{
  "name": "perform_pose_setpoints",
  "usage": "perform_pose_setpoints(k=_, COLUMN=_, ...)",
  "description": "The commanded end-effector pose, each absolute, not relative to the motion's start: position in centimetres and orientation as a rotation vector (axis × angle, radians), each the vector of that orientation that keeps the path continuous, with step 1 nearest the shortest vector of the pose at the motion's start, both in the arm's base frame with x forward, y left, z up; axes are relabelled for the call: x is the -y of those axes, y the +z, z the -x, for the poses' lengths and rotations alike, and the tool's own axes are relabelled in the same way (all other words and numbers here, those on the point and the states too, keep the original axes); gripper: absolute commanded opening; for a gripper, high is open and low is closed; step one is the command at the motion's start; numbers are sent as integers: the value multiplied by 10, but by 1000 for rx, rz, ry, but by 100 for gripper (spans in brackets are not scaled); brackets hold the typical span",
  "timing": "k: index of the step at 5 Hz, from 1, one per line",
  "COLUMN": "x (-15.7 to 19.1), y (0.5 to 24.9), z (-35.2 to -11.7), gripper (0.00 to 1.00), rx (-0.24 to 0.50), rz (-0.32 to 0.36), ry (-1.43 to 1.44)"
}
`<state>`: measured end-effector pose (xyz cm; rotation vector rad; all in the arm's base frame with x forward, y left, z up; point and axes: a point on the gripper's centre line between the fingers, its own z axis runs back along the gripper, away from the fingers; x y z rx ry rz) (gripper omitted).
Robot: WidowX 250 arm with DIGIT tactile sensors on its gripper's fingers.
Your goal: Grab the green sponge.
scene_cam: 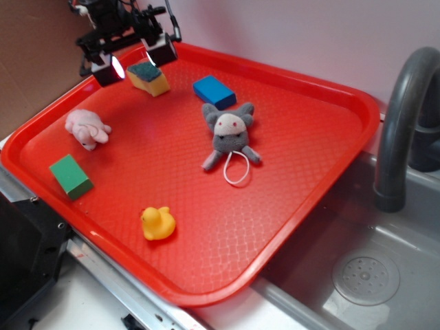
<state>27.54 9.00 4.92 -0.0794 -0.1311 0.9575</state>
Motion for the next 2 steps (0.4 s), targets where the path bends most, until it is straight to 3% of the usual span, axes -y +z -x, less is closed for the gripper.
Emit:
perform_pose_setpoints(k=1, x=-103, y=44, z=-307, gripper=100, rx=183, rz=159, ry=908)
perform_pose_setpoints(k=2, x=-105, y=40, z=-312, gripper=100, rx=168, rz=161, ry=923)
